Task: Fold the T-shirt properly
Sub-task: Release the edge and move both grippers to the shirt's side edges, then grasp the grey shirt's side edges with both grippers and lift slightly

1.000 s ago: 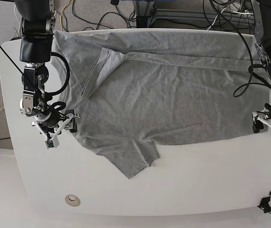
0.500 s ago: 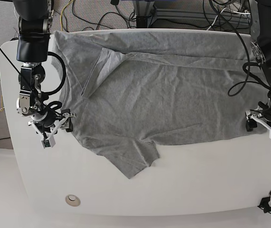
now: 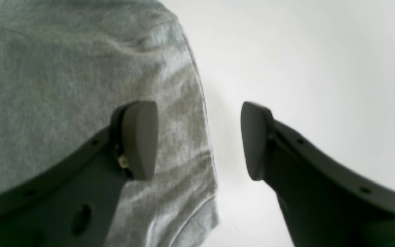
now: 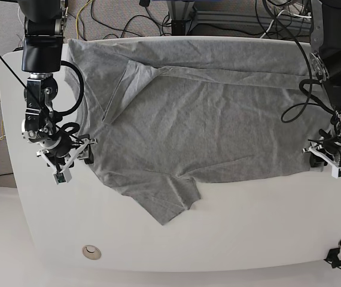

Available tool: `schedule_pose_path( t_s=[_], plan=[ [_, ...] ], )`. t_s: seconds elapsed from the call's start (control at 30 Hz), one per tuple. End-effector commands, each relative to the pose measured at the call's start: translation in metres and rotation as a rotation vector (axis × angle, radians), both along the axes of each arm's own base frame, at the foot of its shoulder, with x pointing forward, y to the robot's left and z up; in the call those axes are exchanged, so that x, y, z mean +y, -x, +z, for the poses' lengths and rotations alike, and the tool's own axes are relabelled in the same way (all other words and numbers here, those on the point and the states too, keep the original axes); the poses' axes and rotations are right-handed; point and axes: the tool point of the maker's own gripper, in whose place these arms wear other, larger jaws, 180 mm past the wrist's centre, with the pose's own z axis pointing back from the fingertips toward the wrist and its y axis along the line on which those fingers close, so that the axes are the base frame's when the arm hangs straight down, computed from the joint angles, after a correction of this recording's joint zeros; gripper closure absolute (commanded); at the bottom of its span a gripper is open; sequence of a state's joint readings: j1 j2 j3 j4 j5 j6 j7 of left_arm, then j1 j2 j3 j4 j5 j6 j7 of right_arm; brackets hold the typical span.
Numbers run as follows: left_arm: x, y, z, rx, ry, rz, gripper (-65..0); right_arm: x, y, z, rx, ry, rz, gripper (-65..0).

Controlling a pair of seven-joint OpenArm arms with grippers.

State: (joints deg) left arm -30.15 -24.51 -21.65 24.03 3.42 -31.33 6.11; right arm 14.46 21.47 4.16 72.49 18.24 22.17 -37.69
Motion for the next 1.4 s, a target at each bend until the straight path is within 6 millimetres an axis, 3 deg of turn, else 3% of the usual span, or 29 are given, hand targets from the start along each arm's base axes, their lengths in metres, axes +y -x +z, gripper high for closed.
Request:
schedule_pose_path(
  t_s=[0.0,0.13,0.33,0.4,0.47,0.53,0.6,0.7,0.87,1.0,1.13,1.2,1.37],
  plan=[
    [0.010,-0.008,0.016,-0.030,-0.016,0.007,-14.7,-0.006,-0.014,0.023,-0.069,0.006,-0.001,-30.7],
    [0.012,-0.008,0.017,-0.031,-0.019,0.008,-14.1,-0.008,-0.026,0.035,-0.107,0.003,-0.011,-19.4],
    [0.018,0.003,0.010,-0.008,-0.030,0.013,-14.0,-0.010,-0.061,0.040,-0.121,-0.063,-0.062,-19.0],
    [0.019,0.004,0.009,-0.005,-0.031,0.013,-14.0,-0.009,-0.070,0.039,-0.127,-0.090,-0.079,-24.5],
    [0.019,0.004,0.009,-0.005,-0.031,0.013,-14.0,-0.012,-0.078,0.038,-0.118,-0.105,-0.095,-35.7],
    [0.020,0.005,0.009,-0.005,-0.032,0.014,-14.0,-0.003,-0.082,0.036,-0.115,-0.129,-0.091,-46.3],
    [0.019,0.005,0.008,-0.003,-0.031,0.012,-14.0,0.001,-0.083,0.036,-0.123,-0.138,-0.093,-51.4],
    [0.019,0.005,0.008,-0.003,-0.031,0.012,-14.0,0.016,-0.082,0.026,-0.105,-0.171,-0.089,-51.2],
    [0.019,0.005,0.008,-0.003,-0.031,0.012,-14.0,0.015,-0.078,-0.002,-0.057,-0.211,-0.131,-51.2],
    [0.028,0.007,0.012,-0.004,-0.043,0.018,-14.0,0.021,-0.076,-0.013,-0.052,-0.234,-0.143,-51.2],
    [0.031,0.008,0.013,-0.004,-0.049,0.021,-14.0,0.030,-0.077,-0.014,-0.052,-0.249,-0.135,-51.2],
    [0.031,0.008,0.013,-0.004,-0.049,0.021,-14.0,0.048,-0.078,-0.015,-0.049,-0.276,-0.121,-51.2],
    [0.031,0.008,0.013,-0.004,-0.049,0.021,-14.0,0.068,-0.079,-0.016,-0.043,-0.306,-0.103,-49.4]
  ],
)
